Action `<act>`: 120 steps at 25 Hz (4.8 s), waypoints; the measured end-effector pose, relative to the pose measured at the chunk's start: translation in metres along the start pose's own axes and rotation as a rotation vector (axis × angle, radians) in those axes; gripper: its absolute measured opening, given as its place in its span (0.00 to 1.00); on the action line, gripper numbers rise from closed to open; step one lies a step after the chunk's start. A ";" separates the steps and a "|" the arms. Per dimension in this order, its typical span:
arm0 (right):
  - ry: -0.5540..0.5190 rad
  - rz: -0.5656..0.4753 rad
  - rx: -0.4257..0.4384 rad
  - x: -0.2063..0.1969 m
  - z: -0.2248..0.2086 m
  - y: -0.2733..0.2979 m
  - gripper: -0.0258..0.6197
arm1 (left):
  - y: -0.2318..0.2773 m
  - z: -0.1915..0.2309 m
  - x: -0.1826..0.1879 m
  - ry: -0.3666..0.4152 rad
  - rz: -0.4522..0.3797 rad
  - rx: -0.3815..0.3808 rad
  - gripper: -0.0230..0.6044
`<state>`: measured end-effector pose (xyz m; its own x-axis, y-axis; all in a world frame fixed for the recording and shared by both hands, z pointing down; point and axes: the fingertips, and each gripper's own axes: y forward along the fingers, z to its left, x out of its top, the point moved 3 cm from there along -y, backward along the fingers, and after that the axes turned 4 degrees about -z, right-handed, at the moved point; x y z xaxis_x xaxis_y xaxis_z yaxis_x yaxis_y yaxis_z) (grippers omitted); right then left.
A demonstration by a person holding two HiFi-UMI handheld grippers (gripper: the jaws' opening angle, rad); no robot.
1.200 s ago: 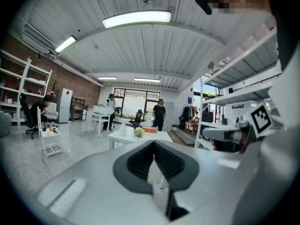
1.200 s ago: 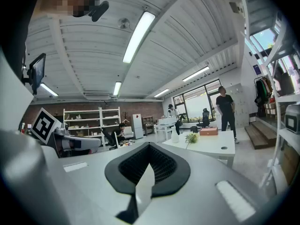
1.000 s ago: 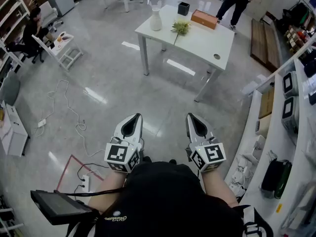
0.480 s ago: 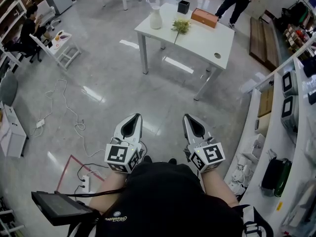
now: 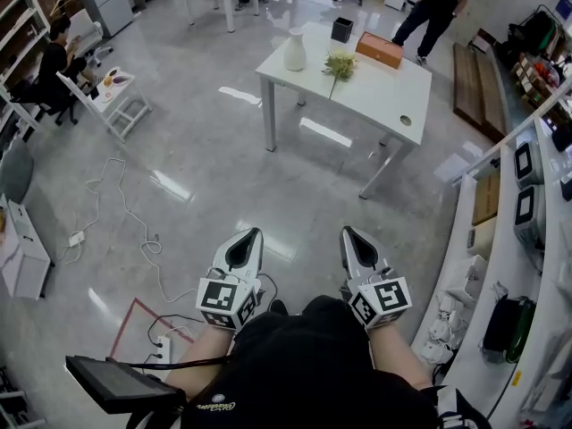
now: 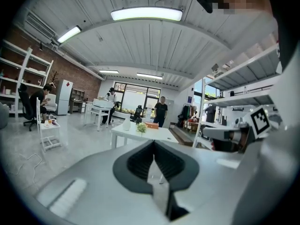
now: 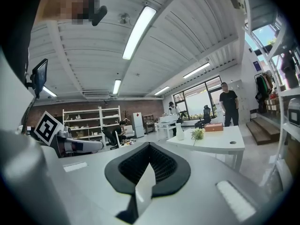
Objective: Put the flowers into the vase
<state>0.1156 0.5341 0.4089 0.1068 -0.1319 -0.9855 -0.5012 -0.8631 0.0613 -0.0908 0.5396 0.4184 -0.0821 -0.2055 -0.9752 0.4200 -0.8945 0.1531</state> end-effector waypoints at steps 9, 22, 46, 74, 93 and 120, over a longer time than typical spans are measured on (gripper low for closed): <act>0.045 0.040 -0.009 -0.008 -0.027 0.041 0.04 | 0.047 0.022 -0.003 -0.024 0.027 -0.007 0.05; 0.044 0.029 0.134 0.034 -0.155 0.190 0.04 | 0.225 0.049 0.039 0.039 0.035 0.082 0.05; 0.022 0.041 0.150 0.066 -0.258 0.469 0.04 | 0.468 0.200 0.113 0.008 -0.017 0.095 0.05; 0.017 0.084 0.008 0.078 -0.298 0.638 0.04 | 0.616 0.299 0.140 -0.008 0.084 -0.071 0.05; 0.257 0.775 -0.320 -0.107 -0.428 0.609 0.19 | 0.665 0.257 0.103 -0.026 0.211 -0.222 0.05; 0.589 1.206 -0.282 -0.161 -0.485 0.651 0.15 | 0.660 0.283 0.098 -0.058 0.214 -0.203 0.05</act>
<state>0.1887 -0.2429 0.6846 0.1143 -0.9893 -0.0903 -0.3603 -0.1260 0.9243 -0.0772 -0.1833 0.4691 -0.0210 -0.4085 -0.9125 0.6046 -0.7321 0.3138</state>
